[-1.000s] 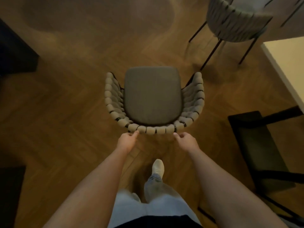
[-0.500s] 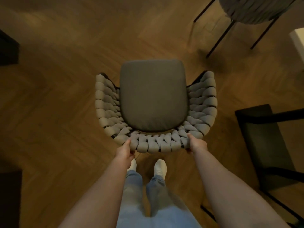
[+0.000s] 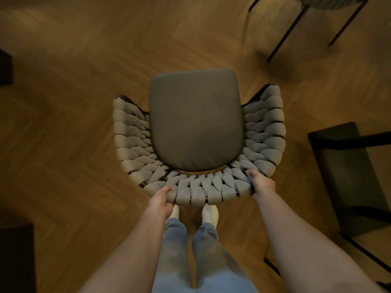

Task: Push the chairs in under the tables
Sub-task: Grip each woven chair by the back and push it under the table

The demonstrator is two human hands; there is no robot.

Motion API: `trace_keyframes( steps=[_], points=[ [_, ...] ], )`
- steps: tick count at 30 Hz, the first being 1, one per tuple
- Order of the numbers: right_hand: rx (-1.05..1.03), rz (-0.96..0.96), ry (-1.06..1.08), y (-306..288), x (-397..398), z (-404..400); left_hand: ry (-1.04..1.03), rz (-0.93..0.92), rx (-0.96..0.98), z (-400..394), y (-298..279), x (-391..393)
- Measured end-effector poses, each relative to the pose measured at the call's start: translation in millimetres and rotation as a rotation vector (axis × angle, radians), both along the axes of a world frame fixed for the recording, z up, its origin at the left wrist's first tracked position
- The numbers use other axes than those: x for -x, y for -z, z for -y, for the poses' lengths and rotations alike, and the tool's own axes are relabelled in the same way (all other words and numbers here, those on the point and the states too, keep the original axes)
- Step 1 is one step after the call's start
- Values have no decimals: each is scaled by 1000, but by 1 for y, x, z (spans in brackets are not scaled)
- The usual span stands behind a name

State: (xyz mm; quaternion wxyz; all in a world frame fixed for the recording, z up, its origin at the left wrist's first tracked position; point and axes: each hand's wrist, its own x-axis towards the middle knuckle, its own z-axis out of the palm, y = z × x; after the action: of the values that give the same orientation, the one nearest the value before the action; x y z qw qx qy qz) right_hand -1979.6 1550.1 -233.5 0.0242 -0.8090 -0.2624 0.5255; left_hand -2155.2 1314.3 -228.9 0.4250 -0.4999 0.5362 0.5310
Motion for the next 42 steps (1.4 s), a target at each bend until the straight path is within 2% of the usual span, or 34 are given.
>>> trace_keyframes(
  steps=[7,28,34,39,42],
  points=[
    [-42,-35,67,0,-11,13,47,-4,36,2,-6,-1],
    [-70,-96,550,-5,-93,138,496,-36,39,24,-21,-11],
    [-98,-123,703,-4,-100,190,613,-114,75,39,-5,-2],
    [-99,-171,820,-9,-106,235,743,-349,94,53,-3,10],
    [-110,-172,887,-9,-107,257,825,-379,54,54,-4,13]
  ],
)
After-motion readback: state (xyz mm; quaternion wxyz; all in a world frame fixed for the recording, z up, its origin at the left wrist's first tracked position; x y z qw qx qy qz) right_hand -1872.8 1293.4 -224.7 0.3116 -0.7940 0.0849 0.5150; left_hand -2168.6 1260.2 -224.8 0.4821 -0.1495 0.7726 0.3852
